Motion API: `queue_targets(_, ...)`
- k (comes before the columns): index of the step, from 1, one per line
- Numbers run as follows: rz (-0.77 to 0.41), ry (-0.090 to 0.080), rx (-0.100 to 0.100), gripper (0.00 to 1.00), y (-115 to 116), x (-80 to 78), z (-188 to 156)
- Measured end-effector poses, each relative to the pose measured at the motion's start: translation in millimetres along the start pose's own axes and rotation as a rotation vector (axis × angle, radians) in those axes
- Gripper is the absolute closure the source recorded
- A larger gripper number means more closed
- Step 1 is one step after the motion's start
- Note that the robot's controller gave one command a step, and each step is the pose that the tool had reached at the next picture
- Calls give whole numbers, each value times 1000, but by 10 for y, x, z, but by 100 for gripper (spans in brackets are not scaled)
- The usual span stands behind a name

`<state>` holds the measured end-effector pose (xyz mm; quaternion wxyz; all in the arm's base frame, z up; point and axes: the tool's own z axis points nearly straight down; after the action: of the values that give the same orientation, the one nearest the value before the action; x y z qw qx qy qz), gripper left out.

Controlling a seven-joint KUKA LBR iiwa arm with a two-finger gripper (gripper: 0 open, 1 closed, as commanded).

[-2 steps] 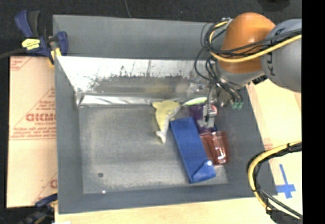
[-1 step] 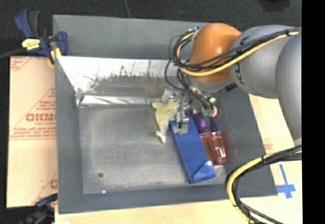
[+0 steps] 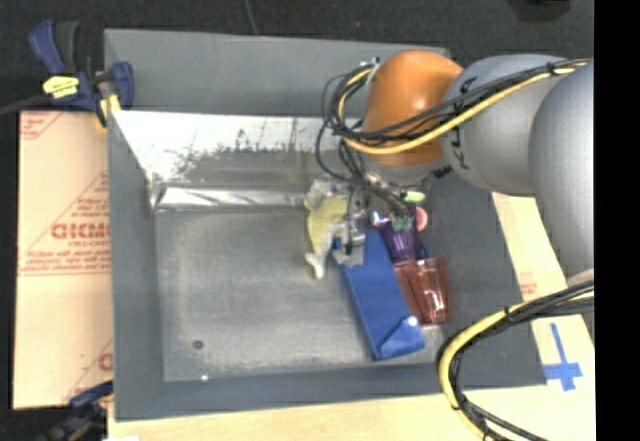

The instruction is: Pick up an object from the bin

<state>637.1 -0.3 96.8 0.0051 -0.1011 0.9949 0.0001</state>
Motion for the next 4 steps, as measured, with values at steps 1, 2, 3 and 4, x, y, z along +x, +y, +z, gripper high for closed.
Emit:
queue_targets(1, 40, -4, -1, 0, -125, -76, 134)
queue_targets(2, -8, -13, 4, 100, -483, 1, 125)
queue_targets(3, -8, -13, 4, 100, -483, 1, 126)
queue_targets(4, 11, -7, 3, 100, -573, 97, -568)
